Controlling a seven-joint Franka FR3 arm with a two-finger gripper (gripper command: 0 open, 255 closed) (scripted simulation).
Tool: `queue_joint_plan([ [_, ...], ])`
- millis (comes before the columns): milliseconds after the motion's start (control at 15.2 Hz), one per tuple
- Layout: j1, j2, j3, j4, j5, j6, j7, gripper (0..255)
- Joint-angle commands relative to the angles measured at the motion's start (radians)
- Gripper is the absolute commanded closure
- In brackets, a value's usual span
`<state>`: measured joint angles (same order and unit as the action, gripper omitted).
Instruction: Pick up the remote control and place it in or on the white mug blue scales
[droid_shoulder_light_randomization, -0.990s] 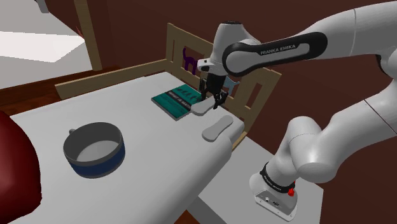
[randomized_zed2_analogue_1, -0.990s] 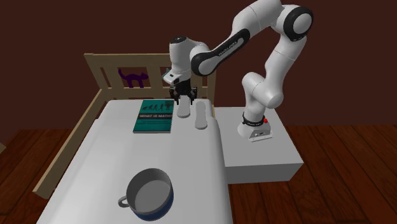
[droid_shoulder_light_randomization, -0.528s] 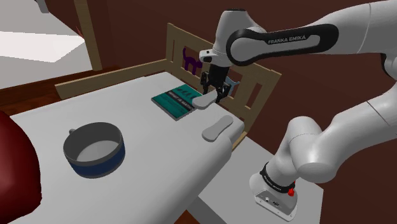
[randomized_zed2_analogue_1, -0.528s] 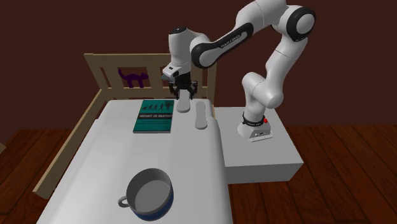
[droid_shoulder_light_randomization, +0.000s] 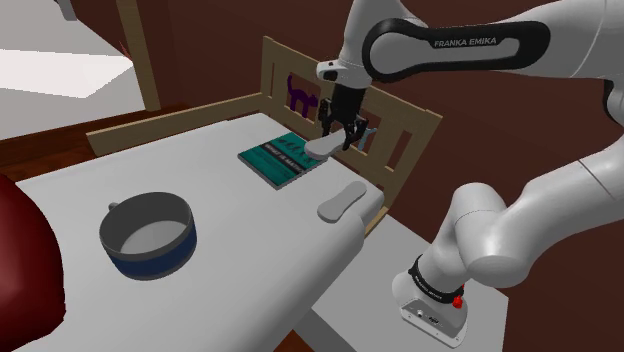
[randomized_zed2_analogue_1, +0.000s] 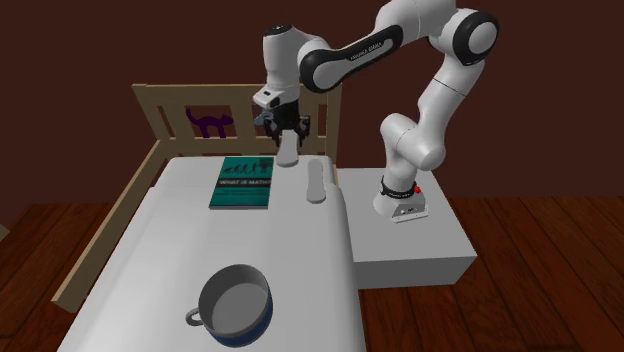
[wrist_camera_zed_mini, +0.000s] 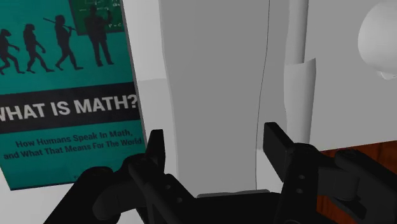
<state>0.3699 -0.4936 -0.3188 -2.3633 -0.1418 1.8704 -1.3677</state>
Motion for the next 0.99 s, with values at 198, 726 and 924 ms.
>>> queue_joint_plan([
  [198, 0.047, 0.069, 0.057, 0.057, 0.046, 0.006, 0.077, 255],
  [726, 0.13, 0.243, 0.154, 0.21, 0.117, 0.021, 0.216, 255],
  [924, 0.156, 0.317, 0.185, 0.287, 0.136, 0.019, 0.264, 255],
])
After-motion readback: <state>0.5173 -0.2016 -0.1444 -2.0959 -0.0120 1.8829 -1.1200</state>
